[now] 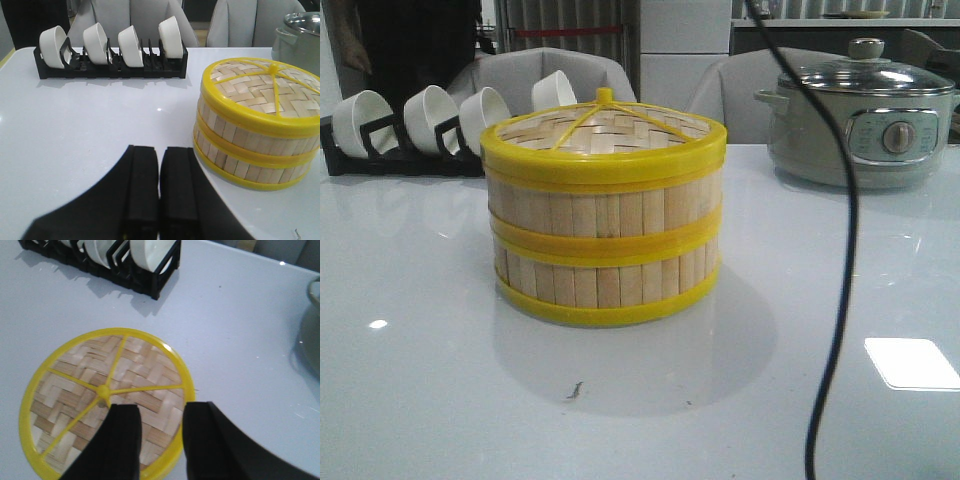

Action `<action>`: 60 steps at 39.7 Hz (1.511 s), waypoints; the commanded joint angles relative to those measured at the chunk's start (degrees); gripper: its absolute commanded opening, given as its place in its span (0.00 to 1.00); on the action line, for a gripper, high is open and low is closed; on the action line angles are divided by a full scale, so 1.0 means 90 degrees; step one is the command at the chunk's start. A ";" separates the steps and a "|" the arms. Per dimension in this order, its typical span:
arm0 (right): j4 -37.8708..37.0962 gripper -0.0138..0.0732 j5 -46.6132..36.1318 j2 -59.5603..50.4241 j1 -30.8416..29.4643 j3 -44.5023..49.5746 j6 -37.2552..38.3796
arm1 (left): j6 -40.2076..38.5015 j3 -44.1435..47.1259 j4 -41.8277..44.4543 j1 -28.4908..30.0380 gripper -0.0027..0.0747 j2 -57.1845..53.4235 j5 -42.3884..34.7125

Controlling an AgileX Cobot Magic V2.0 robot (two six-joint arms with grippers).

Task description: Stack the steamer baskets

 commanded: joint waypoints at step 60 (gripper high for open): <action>0.0234 0.22 -0.3840 -0.7975 -0.3233 0.8496 -0.0077 | -0.0045 -0.0185 -0.0029 0.0002 0.16 0.0034 -0.0560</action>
